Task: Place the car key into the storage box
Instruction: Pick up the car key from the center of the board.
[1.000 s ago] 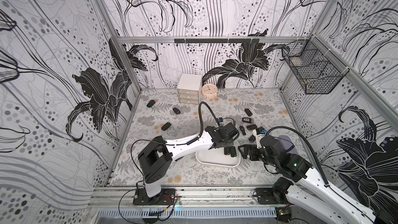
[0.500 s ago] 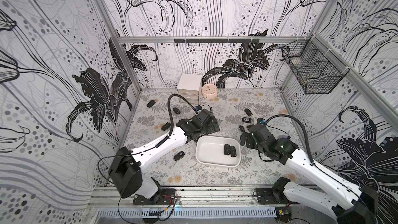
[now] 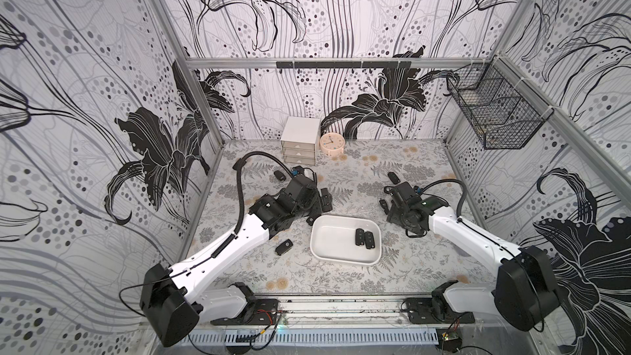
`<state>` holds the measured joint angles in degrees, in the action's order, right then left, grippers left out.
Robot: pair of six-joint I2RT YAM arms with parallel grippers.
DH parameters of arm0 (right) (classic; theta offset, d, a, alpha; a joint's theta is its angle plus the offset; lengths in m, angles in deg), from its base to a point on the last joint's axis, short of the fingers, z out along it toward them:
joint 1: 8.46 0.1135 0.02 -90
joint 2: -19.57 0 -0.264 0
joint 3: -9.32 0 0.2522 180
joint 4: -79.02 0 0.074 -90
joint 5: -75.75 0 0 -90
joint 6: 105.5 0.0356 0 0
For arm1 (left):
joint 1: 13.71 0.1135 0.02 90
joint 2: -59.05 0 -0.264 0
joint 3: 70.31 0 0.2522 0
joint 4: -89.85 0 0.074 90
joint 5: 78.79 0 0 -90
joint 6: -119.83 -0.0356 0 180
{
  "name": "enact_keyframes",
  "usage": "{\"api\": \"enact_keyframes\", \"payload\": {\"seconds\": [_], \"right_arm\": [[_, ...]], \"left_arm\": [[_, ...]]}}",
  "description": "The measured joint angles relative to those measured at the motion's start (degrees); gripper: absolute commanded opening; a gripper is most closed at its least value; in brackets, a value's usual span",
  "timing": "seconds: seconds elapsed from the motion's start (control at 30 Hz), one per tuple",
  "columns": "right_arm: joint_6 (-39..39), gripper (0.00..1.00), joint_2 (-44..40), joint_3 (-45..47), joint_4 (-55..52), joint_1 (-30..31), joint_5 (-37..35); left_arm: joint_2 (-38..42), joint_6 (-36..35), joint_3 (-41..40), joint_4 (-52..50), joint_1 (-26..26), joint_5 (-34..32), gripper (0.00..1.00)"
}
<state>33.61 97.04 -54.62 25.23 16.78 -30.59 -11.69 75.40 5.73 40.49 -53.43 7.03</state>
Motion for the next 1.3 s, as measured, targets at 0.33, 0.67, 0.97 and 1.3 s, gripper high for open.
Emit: {"api": "enact_keyframes", "payload": {"seconds": [0.33,0.67,0.97,1.3], "right_arm": [[-0.7,0.67,9.62,-1.55,3.26,-5.92,4.66],[-3.1,0.6,17.05,-6.36,5.6,-11.65,7.82],[-4.46,0.53,20.83,-7.58,5.99,-12.09,8.72],[-5.18,0.29,20.81,-7.54,5.99,-12.09,9.53]], "left_arm": [[1.44,-3.02,-2.03,3.3,0.31,3.41,0.99],[-0.44,-3.58,-2.01,5.62,0.31,4.07,0.99],[-4.48,-3.87,-0.39,6.19,0.31,4.52,0.99],[-5.29,-4.42,0.04,6.58,0.31,5.42,0.99]]}}
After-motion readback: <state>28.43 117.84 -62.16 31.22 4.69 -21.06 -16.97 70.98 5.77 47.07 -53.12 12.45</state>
